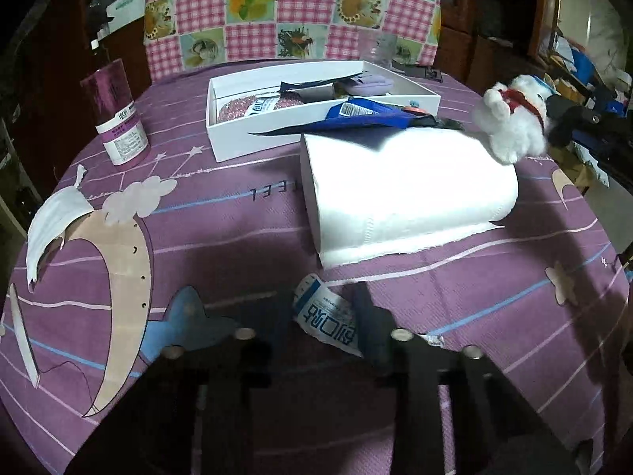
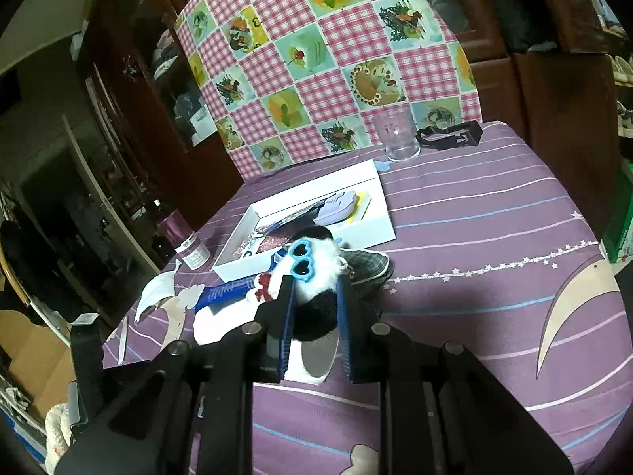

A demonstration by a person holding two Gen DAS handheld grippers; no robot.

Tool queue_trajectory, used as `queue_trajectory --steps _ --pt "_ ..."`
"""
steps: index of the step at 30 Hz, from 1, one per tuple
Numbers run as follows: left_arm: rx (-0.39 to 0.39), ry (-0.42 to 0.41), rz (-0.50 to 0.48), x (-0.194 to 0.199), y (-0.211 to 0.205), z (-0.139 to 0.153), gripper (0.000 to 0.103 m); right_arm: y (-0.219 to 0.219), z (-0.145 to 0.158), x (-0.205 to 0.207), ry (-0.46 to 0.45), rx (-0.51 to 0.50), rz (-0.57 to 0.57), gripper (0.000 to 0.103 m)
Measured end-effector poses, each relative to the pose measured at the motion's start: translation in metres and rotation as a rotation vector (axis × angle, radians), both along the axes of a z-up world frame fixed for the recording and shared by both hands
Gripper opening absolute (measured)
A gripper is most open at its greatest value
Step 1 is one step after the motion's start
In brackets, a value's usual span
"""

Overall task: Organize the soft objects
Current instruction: 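Carry the panda plush and toothpaste tube over the white box with both tools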

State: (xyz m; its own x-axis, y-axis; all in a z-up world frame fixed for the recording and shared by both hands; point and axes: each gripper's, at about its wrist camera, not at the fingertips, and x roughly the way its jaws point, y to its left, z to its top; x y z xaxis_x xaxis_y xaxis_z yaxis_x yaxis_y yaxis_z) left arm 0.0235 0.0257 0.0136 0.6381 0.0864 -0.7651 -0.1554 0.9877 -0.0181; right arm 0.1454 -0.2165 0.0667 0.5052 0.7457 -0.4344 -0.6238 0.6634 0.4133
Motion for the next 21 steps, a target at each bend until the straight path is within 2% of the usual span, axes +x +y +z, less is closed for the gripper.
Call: queue_trajectory --steps 1,2,3,5,11,18,21 --pt "-0.005 -0.002 0.01 -0.001 0.002 0.0 0.016 0.0 0.0 0.0 -0.002 -0.001 0.0 0.022" --pt "-0.011 -0.004 0.029 -0.002 0.005 0.0 0.006 0.0 0.0 0.0 -0.007 -0.004 -0.002 0.022" --pt "-0.023 -0.006 0.042 -0.002 0.008 0.0 0.003 0.0 0.0 0.0 -0.008 -0.006 -0.002 0.022" --pt "-0.055 -0.012 0.058 -0.004 0.014 0.001 0.002 0.0 0.0 0.0 -0.006 -0.005 -0.001 0.022" --pt "-0.06 -0.046 0.055 -0.008 0.013 0.005 0.001 0.001 0.0 -0.001 -0.009 -0.006 -0.002 0.022" --pt "-0.108 -0.176 0.08 -0.022 0.022 0.024 0.001 0.002 0.0 -0.003 -0.014 -0.008 0.003 0.022" --pt "-0.082 -0.206 0.089 -0.025 0.021 0.03 0.001 0.002 0.004 -0.007 -0.034 -0.009 0.014 0.022"
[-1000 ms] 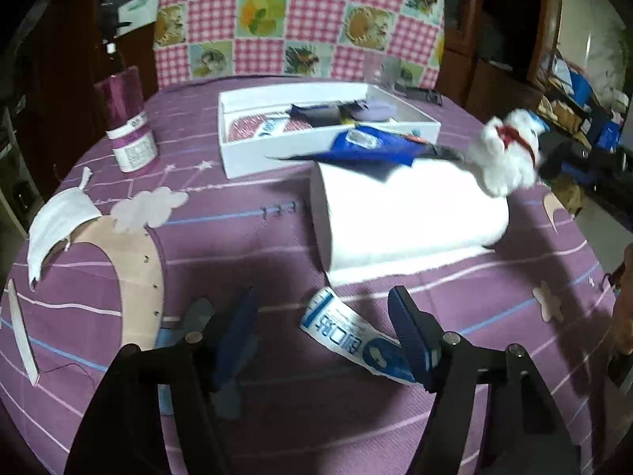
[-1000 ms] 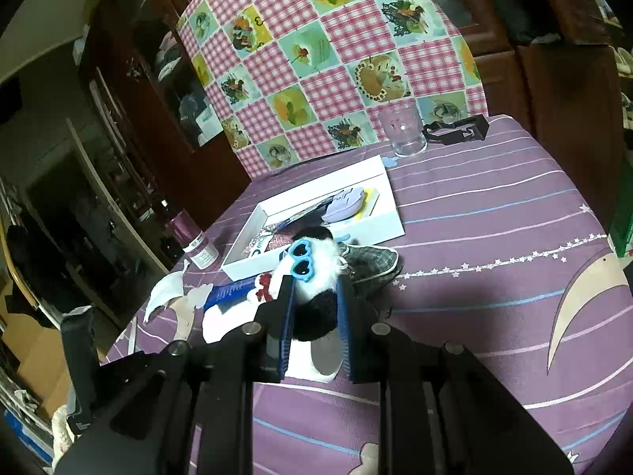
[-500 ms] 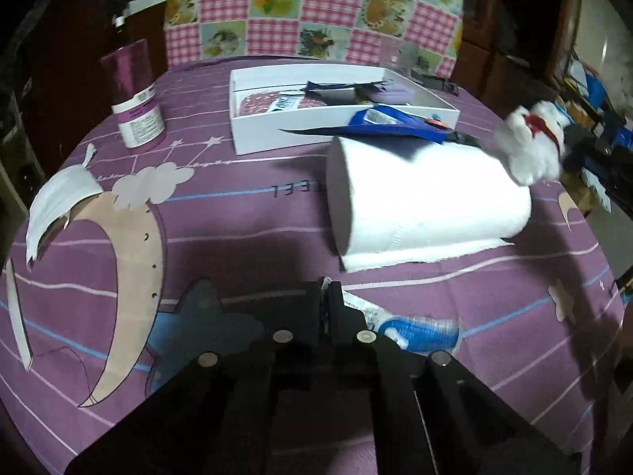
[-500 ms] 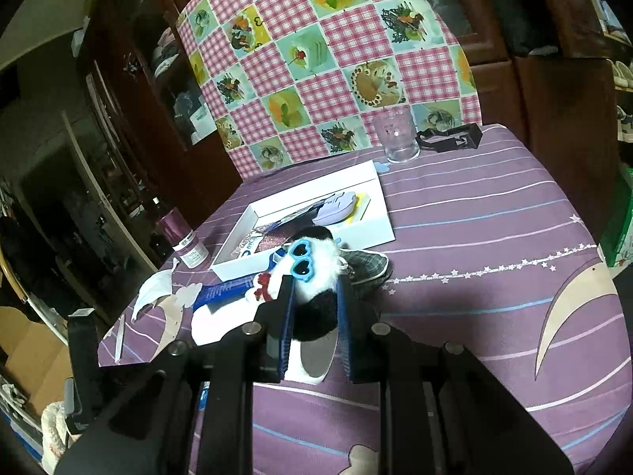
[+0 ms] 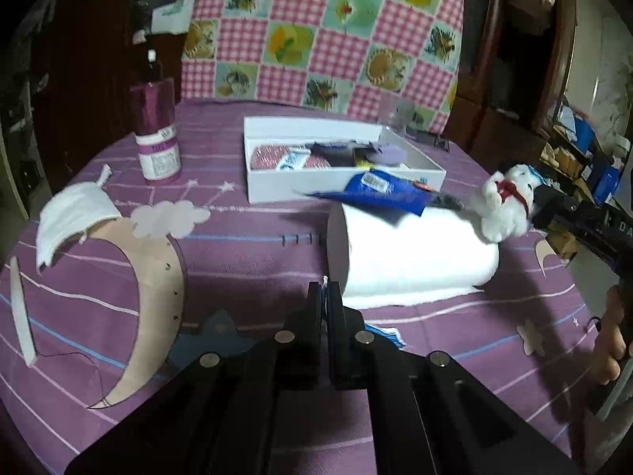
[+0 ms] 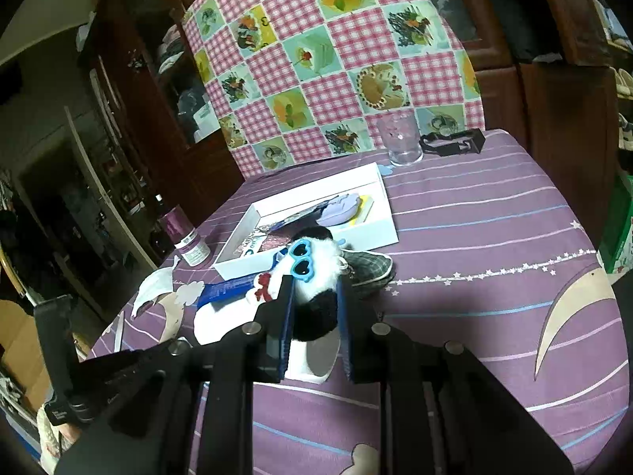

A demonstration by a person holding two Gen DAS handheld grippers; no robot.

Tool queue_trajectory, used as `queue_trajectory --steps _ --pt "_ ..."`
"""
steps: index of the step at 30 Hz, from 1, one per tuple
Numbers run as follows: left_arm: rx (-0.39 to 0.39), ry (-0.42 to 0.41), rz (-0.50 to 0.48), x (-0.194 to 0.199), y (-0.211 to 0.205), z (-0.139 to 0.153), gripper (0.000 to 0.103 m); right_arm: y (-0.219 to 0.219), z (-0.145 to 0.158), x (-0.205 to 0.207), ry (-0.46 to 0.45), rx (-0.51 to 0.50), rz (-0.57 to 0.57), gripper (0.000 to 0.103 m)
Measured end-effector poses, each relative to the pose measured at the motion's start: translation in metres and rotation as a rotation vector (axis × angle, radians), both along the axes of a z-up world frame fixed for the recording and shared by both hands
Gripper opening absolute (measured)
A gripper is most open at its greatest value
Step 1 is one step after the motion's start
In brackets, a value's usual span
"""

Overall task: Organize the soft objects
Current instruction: 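Carry the panda plush and toothpaste tube over the white box with both tools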

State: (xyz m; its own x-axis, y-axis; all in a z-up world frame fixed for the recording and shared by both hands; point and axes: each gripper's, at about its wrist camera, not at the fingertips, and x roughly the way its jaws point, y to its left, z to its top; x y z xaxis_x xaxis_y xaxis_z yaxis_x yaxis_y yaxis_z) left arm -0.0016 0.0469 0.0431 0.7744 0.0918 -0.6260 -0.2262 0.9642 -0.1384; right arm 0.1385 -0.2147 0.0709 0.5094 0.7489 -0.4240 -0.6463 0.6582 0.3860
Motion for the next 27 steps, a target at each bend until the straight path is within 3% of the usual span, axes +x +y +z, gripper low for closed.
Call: queue_trajectory --steps 13,20,27 --pt "0.061 -0.073 0.056 -0.015 -0.003 0.043 0.001 0.01 0.008 -0.005 0.02 0.037 0.066 0.022" --pt "0.093 -0.121 0.025 -0.003 -0.007 0.084 0.001 0.017 0.029 0.002 0.015 0.039 0.053 0.022" --pt "0.056 -0.155 -0.001 0.031 0.006 0.11 0.001 0.025 0.055 0.026 0.002 0.063 0.003 0.022"
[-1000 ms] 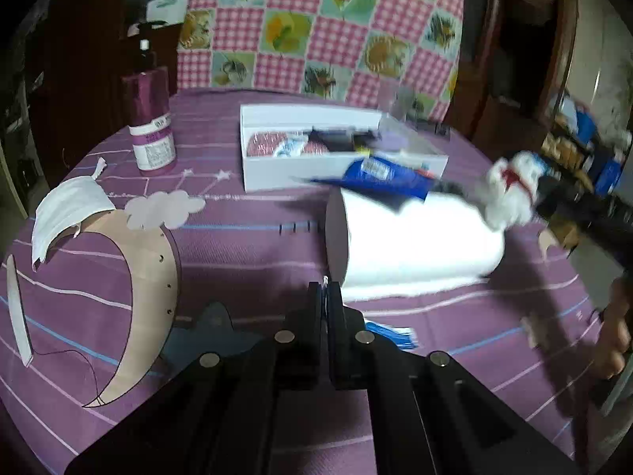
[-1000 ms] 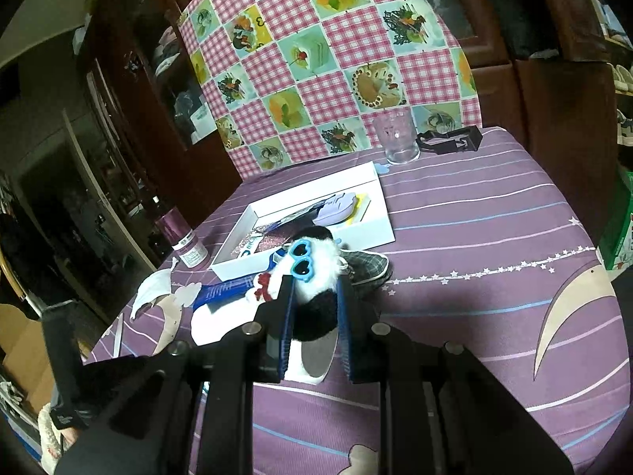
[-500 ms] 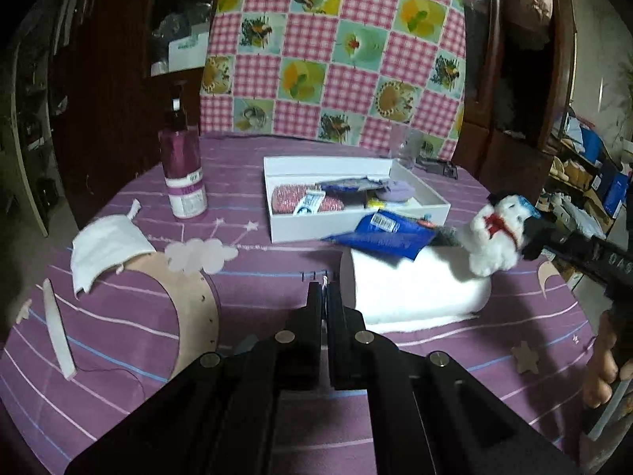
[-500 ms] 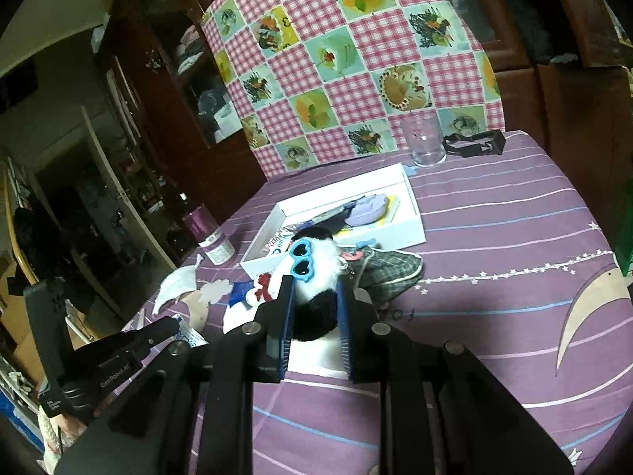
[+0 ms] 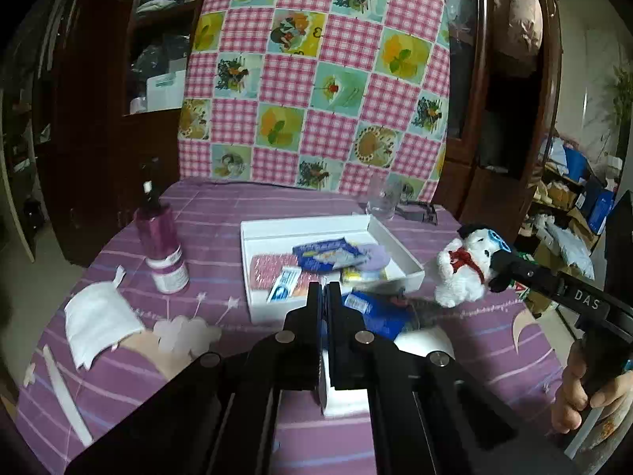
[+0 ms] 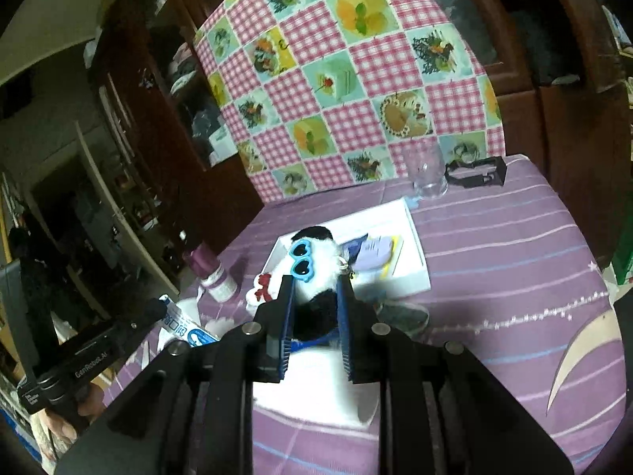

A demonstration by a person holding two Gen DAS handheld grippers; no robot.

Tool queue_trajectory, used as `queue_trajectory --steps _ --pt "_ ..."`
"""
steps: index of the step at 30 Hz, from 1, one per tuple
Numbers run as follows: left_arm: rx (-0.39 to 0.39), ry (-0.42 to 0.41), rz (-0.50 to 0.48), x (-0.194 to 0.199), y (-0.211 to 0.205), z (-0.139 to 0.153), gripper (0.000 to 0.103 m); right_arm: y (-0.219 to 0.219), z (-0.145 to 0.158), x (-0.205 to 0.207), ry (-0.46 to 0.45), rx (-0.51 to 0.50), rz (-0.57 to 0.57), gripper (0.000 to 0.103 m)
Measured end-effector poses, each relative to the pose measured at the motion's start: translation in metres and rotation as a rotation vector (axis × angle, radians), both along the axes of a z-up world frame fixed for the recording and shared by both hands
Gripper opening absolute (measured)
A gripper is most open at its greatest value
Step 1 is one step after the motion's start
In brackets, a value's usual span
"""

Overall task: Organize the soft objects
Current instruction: 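Carry the panda plush and toothpaste tube over the white box with both tools, then release the panda plush into the box with the right tool while the left tool drops the tube in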

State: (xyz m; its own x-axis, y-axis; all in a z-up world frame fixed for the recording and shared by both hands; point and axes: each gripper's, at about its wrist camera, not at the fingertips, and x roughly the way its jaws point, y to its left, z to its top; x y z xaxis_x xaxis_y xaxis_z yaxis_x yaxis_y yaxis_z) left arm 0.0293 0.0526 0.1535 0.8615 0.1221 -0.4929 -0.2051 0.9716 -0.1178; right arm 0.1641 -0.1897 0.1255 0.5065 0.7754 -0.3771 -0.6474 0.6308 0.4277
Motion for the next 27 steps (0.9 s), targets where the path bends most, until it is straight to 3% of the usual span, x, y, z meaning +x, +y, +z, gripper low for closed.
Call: queue_trajectory --steps 8,14,19,27 --pt "-0.085 -0.018 0.005 0.05 0.031 0.001 0.001 0.038 -0.007 0.042 0.053 0.012 -0.018 0.022" --pt "-0.174 0.003 0.038 0.101 0.054 -0.03 0.001 0.07 -0.02 0.071 0.107 -0.018 -0.03 0.022" --pt "-0.145 0.06 0.104 0.13 0.06 -0.067 0.001 0.09 -0.035 0.101 0.19 -0.055 -0.05 0.022" --pt "-0.103 0.185 0.195 0.145 0.071 -0.107 0.001 0.1 -0.058 0.103 0.282 -0.055 0.05 0.022"
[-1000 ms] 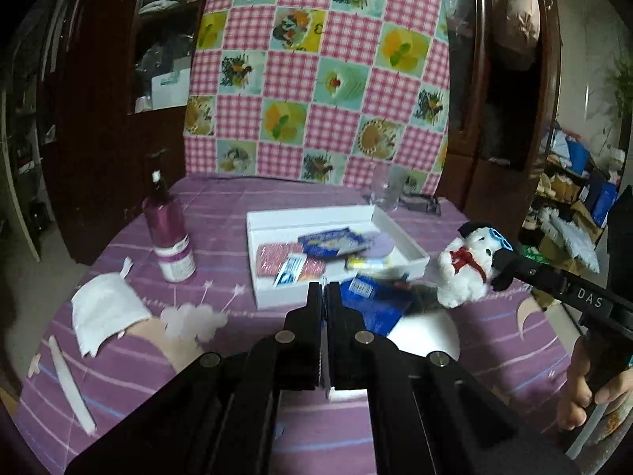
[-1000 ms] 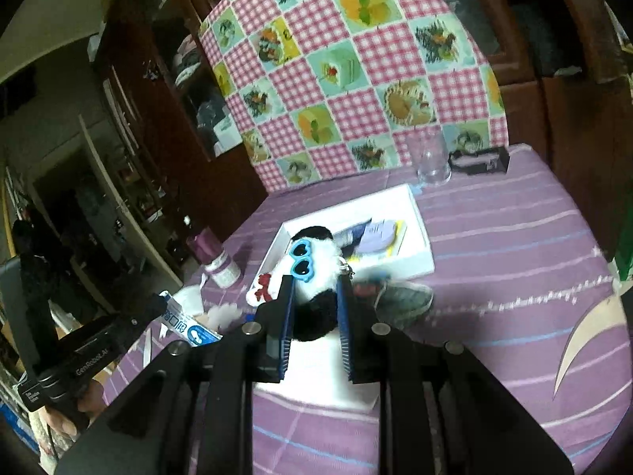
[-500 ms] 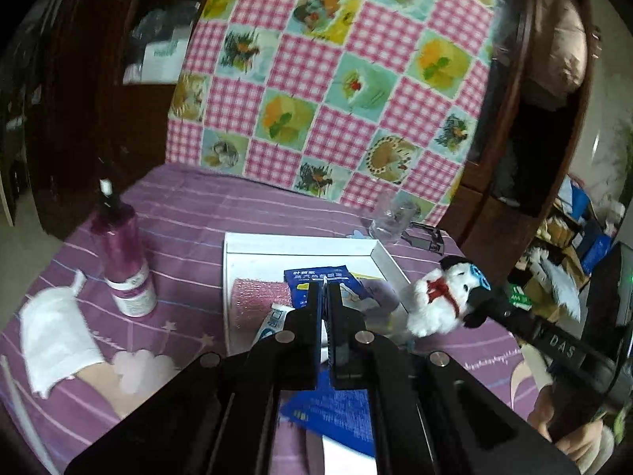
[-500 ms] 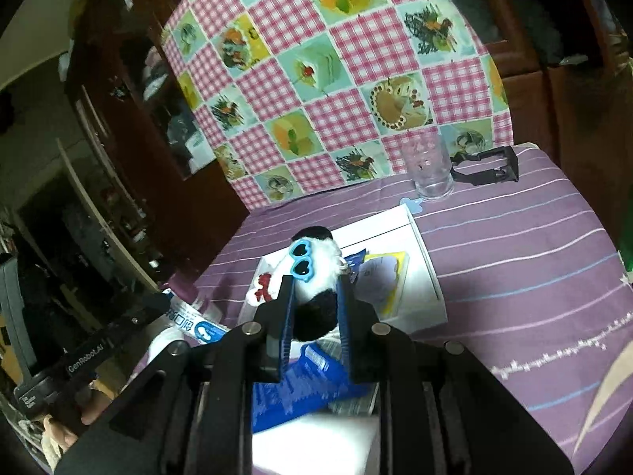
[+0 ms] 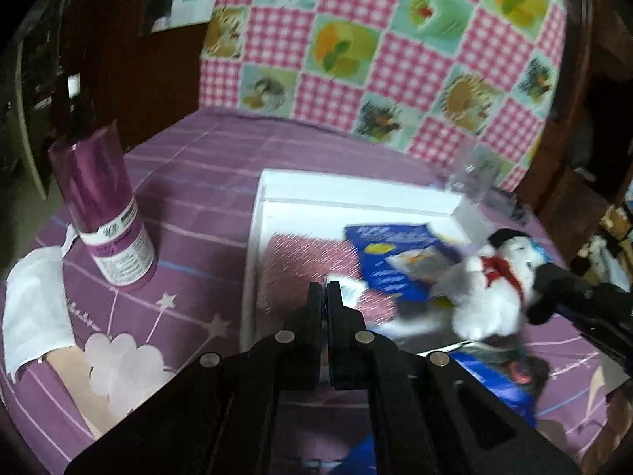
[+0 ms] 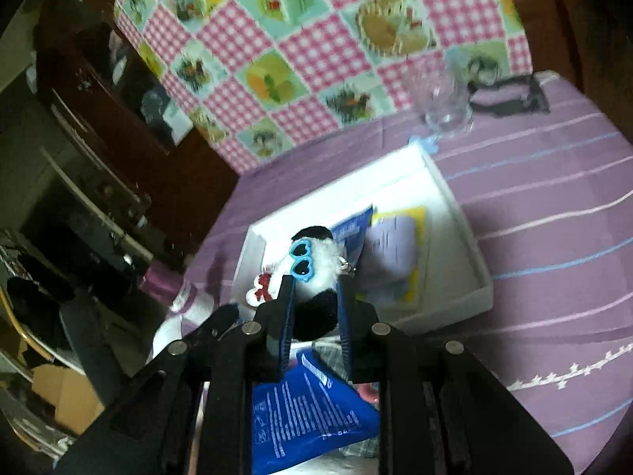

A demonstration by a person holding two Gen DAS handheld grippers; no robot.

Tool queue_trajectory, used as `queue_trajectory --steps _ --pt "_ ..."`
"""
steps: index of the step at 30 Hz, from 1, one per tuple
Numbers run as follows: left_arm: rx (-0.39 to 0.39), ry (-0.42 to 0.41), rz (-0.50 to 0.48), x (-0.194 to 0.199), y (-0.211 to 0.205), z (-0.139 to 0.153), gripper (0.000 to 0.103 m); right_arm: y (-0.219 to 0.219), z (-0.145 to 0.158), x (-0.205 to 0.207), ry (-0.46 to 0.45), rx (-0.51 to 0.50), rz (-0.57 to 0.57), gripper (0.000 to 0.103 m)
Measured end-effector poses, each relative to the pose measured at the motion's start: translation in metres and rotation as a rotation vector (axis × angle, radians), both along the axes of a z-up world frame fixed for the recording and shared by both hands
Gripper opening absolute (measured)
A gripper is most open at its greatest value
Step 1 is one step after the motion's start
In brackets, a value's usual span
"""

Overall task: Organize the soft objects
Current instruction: 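Release the panda plush into the box with the right tool while the left tool drops the tube in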

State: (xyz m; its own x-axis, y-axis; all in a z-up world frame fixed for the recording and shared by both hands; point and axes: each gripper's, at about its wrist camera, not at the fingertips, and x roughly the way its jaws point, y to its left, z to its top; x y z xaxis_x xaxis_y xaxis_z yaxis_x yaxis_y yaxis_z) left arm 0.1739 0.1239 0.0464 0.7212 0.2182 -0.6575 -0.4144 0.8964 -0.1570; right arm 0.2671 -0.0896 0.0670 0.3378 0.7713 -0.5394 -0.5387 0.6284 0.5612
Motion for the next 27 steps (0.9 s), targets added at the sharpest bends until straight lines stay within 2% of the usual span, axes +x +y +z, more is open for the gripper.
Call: queue_trajectory --steps 3,5,8,14,16,18,20,21,24,25,27 --pt "0.032 0.055 0.035 0.003 0.002 -0.009 0.001 0.005 -0.006 0.002 0.019 -0.014 0.0 0.022" --pt "0.017 0.074 0.044 0.005 0.004 -0.014 0.001 0.007 -0.01 0.005 0.049 -0.004 0.003 0.022" --pt "0.005 0.077 0.04 0.005 0.004 -0.018 0.001 0.009 -0.012 0.009 0.073 0.018 -0.002 0.022" --pt "0.038 0.069 0.037 0.003 -0.001 -0.016 0.002 0.019 -0.025 0.014 0.13 0.005 0.011 0.022" --pt "0.037 0.07 0.039 0.003 0.0 -0.014 0.012 0.019 -0.026 0.013 0.126 -0.005 0.008 0.025" --pt "0.021 0.06 0.039 0.002 0.002 -0.012 0.047 0.019 -0.027 0.013 0.124 -0.014 -0.015 0.028" --pt "-0.01 0.025 0.01 -0.001 0.002 -0.008 0.058 0.02 -0.029 0.014 0.132 -0.064 -0.049 0.04" --pt "-0.008 0.014 0.005 -0.002 0.001 -0.005 0.062 0.02 -0.029 0.014 0.137 -0.077 -0.059 0.041" --pt "0.059 -0.015 -0.001 -0.007 -0.007 0.004 0.075 0.015 -0.024 0.012 0.12 -0.064 -0.087 0.057" --pt "0.082 -0.034 -0.005 -0.009 -0.009 0.008 0.076 0.013 -0.022 0.011 0.107 -0.065 -0.104 0.064" --pt "0.097 -0.071 -0.012 -0.014 -0.011 0.016 0.079 0.008 -0.015 0.009 0.07 -0.067 -0.132 0.066"
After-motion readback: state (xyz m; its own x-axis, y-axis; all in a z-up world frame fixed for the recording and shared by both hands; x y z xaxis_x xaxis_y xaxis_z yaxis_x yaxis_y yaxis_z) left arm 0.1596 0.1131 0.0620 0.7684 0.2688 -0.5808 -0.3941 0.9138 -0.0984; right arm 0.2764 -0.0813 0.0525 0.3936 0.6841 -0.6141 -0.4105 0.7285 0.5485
